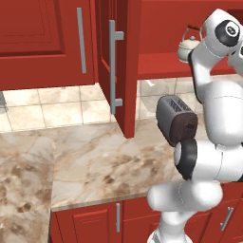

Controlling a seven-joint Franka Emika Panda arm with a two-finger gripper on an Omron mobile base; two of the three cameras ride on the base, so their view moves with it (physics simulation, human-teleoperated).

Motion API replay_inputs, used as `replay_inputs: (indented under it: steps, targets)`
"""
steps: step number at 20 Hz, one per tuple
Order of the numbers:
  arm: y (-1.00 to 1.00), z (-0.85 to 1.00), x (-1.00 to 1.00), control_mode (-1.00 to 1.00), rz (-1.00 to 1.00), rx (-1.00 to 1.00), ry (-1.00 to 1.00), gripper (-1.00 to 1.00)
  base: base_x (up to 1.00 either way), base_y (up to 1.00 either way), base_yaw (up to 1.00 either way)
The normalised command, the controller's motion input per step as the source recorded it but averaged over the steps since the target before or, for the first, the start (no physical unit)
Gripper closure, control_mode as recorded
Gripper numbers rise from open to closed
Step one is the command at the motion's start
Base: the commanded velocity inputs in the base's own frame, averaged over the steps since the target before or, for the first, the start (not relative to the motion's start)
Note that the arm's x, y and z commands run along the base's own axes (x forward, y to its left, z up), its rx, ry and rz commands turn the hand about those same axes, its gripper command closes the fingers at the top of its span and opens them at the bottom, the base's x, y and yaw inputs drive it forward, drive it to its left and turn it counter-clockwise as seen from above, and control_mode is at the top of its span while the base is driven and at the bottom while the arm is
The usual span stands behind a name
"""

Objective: Open the cabinet, pick the kettle from the cabinet, and place it in the sink.

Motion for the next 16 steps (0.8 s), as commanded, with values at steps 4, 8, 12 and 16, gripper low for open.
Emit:
replay_inputs:
  steps: [4, 8, 12, 16]
  targets:
    - [0.53, 0.11, -0.26, -1.0, 0.28, -0.01, 0.13, -1.0, 0.0, 0.0, 0.0]
    - [0.46, 0.13, -0.29, -1.0, 0.31, 0.0, 0.13, -1.0, 0.0, 0.0, 0.0]
    - [0.4, 0.12, -0.3, -1.0, 0.33, 0.0, 0.12, -1.0, 0.0, 0.0, 0.0]
    - [0.31, 0.14, -0.31, -1.0, 0.34, 0.0, 0.12, -1.0, 0.0, 0.0, 0.0]
